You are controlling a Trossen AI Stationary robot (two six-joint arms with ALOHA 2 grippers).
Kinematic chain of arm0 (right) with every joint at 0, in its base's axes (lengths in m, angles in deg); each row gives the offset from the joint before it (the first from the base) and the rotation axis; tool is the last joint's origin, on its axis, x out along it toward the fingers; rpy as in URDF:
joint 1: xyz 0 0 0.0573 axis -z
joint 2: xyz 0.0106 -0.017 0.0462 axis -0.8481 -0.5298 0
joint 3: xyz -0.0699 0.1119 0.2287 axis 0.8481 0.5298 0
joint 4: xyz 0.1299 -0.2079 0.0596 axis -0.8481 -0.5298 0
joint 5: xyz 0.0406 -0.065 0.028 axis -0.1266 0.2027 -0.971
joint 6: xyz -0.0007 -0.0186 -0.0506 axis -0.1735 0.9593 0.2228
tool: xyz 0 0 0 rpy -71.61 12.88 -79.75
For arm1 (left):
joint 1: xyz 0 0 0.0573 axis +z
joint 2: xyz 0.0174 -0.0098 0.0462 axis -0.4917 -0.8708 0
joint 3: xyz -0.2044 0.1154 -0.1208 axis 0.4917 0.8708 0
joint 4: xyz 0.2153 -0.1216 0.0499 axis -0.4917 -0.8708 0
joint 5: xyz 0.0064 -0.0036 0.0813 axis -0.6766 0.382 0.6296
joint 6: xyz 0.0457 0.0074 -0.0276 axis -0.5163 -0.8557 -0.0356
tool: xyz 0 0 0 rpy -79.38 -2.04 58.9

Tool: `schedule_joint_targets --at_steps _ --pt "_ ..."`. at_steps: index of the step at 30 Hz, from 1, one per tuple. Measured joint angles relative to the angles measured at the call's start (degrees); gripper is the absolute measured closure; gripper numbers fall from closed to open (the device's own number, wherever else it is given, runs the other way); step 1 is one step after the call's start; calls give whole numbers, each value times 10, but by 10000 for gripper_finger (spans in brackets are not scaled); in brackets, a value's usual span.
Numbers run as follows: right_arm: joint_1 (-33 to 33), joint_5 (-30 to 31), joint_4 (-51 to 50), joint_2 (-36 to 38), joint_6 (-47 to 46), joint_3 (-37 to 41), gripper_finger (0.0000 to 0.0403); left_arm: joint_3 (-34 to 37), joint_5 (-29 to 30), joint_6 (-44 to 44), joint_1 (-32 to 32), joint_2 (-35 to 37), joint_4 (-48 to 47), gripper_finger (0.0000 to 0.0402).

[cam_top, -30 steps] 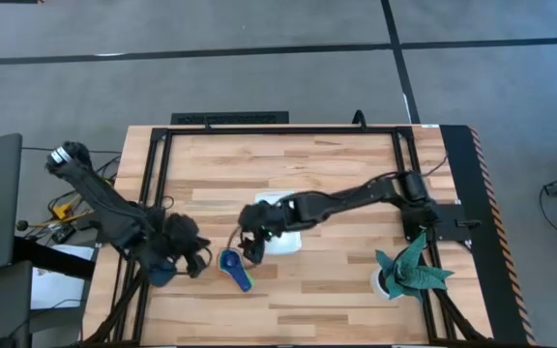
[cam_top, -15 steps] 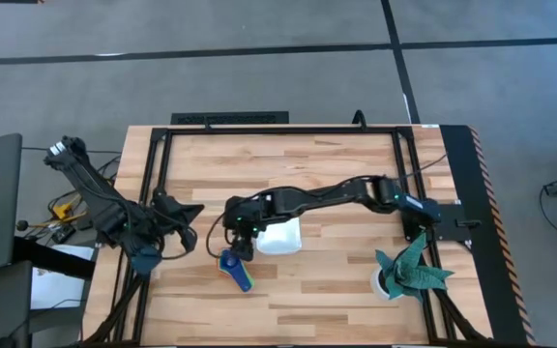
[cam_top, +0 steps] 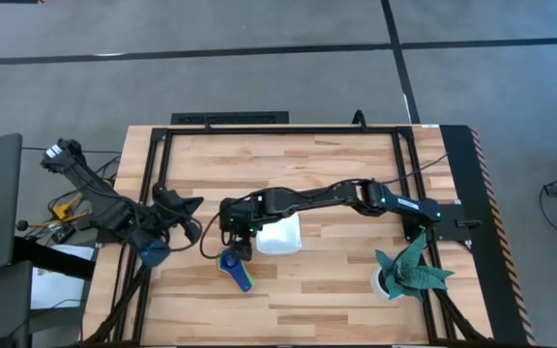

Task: Nest measuring cups in basket
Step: Stack the dark blue nest measuring cup into the blue nest measuring cup

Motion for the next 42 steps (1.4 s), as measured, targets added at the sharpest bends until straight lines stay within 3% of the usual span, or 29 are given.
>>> schedule_joint_targets --at_steps 5,15,23,42 --pt "-2 -12 10 2 17 -1 101 4 -20 14 19 0 -6 401" --pt "6 -12 38 -11 -20 -1 7 4 -21 15 23 0 -4 401" --pt "10 -30 44 -26 -31 0 27 4 -22 15 23 0 -3 401" --pt "-2 -80 50 -29 -34 0 29 4 -22 13 23 0 -4 401"
